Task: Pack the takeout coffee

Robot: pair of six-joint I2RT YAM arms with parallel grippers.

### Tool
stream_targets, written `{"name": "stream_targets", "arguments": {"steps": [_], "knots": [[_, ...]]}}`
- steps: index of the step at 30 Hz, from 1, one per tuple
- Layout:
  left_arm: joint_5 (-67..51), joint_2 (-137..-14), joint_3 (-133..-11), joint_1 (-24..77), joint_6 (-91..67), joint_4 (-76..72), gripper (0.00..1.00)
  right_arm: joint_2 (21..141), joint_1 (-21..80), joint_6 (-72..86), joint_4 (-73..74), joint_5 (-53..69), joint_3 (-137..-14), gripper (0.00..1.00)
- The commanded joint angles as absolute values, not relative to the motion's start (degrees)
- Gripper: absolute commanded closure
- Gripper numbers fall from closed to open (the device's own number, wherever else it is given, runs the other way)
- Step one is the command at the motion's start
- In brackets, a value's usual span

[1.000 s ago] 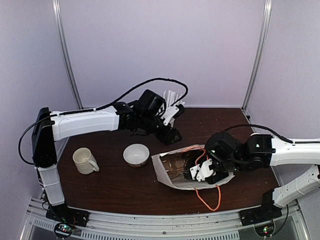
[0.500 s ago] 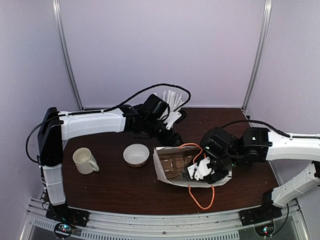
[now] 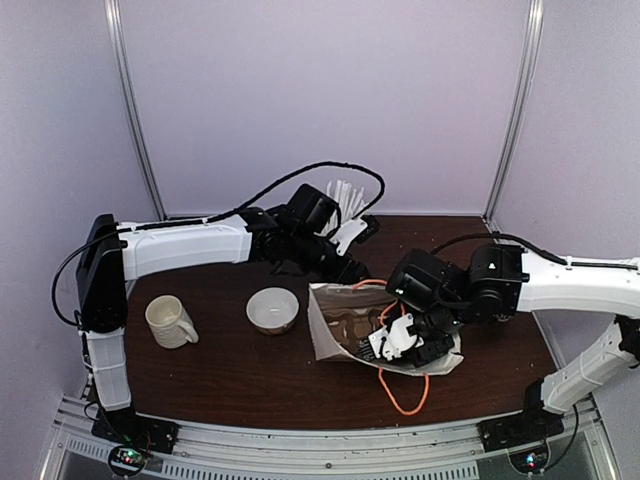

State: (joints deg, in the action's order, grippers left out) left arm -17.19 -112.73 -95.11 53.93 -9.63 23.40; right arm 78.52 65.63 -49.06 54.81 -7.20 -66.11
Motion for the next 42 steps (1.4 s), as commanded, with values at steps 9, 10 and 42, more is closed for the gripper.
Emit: {"name": "stream_targets", "arguments": {"steps": [9,10,42], "knots": [[-21.2,-109.0,-90.5,53.6,-11.0,15.6,0.35,65.0,65.7,-50.0,52.4,-6.2,-58.1,0.46],[-21.3,-108.6,-90.0,53.6,-11.1,15.4,0.35,64.6,65.7,-49.3,52.1,-6.1,-57.4,0.46],[-27.0,-107.3,-85.0,54.2,-8.5,14.1,0.35,61.6,64.5,-53.3,36.9,-16.4,-46.2,0.46]]}}
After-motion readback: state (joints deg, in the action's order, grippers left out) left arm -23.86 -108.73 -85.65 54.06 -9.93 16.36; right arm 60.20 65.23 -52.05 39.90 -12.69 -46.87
